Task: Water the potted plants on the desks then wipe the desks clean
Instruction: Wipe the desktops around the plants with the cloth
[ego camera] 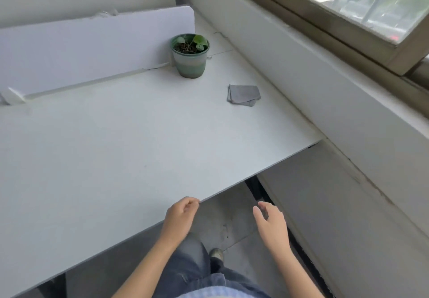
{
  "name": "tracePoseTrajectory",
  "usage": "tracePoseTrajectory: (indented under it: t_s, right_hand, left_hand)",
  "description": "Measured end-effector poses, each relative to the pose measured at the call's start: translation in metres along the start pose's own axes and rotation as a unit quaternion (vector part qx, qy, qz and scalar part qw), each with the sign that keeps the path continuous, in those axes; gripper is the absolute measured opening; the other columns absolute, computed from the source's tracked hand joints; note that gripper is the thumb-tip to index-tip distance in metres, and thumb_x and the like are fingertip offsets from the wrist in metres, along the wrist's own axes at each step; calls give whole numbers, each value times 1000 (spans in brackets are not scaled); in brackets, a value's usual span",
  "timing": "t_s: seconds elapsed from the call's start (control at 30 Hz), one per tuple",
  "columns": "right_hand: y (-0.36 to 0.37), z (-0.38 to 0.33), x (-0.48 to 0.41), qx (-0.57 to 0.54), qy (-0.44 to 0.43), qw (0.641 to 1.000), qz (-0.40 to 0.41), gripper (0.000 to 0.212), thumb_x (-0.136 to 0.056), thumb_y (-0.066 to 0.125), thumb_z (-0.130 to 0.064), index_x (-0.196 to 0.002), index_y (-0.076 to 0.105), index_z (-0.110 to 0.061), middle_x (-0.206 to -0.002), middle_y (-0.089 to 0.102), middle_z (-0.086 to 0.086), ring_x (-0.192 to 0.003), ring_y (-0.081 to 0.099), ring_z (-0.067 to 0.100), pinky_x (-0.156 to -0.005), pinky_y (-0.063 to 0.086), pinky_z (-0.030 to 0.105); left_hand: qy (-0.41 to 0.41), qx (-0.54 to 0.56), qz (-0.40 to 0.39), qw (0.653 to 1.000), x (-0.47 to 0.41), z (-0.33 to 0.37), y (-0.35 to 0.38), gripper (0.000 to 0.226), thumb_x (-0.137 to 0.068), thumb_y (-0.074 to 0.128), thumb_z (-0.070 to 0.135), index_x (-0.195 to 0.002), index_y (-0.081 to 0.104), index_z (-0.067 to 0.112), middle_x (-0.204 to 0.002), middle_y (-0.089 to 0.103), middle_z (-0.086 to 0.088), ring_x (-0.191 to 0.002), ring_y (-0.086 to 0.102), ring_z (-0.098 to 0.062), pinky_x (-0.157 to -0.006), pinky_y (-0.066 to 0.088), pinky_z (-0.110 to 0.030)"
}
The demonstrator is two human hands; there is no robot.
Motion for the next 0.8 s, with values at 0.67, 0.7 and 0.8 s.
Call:
tracePoseTrajectory:
  t_s: [0.67,0.7,0.8]
  right_hand:
    - [-35,-71,-199,159,-101,982,-19,42,-93,47,-26,-134,45,-15,-144,39,5,-134,30,20,-107,33,34]
    - [-32,-83,-211,175,-115,978,-18,43,-93,48,-25,-134,44,-15,-146,37,8,-135,29,24,-107,31,36]
    - [-16,-125,-254,221,-206,953,13,46,-89,48,-28,-131,50,-10,-142,41,23,-131,37,41,-103,34,51]
  left_hand:
    - [-21,-254,233,938,-232,61,19,56,-78,33,31,-118,55,-1,-133,50,-28,-126,40,-47,-93,36,-63]
    - [-29,-259,241,935,-235,59,16,56,-78,33,31,-119,54,-1,-133,50,-29,-126,38,-47,-93,36,-63]
    - [-55,-272,270,922,-233,51,8,52,-78,36,29,-119,51,1,-131,51,-29,-127,30,-40,-91,38,-64]
Point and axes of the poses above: each hand's wrist, its own x-axis away from the middle knuckle, its own y-axis out of the palm, z = x × y, the point moved 4 cm from there along -x, towards the middle knuckle
